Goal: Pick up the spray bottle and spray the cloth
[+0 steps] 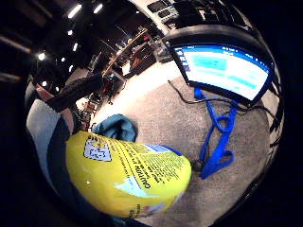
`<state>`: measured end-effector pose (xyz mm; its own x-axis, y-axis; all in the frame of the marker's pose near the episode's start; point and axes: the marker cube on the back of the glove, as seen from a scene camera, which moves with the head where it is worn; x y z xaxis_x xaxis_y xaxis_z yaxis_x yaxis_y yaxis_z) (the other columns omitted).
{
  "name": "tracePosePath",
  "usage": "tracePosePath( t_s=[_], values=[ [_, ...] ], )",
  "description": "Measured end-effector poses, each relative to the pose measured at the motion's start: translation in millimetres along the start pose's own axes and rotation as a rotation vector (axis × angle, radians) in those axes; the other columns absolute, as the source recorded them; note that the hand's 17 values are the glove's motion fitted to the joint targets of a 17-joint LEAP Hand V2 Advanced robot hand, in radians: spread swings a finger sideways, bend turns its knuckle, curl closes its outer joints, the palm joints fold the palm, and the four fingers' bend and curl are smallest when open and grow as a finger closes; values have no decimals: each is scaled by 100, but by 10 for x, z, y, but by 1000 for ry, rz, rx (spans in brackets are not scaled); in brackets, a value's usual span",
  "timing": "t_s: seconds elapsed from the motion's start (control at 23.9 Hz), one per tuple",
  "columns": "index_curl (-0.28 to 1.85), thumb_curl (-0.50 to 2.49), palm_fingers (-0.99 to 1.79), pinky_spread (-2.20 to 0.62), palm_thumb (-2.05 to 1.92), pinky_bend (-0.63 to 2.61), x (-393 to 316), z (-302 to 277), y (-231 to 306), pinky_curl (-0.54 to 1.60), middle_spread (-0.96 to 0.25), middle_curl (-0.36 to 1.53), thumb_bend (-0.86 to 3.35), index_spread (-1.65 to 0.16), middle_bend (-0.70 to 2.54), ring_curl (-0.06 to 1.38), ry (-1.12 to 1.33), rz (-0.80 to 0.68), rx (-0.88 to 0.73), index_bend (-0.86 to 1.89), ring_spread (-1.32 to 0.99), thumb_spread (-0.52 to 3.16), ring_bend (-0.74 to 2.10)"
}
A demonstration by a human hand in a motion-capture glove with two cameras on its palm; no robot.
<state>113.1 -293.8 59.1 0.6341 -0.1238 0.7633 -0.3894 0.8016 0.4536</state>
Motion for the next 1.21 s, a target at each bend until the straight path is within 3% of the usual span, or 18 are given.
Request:
tracePosePath(
  t_s=[1.21],
  values=[
    [55, 76, 128, -16, 106, 45, -1494, -251, 97, 35, -19, 51, -3, -29, 49, 46, 265, -237, -215, 22, -23, 6, 56]
  ],
)
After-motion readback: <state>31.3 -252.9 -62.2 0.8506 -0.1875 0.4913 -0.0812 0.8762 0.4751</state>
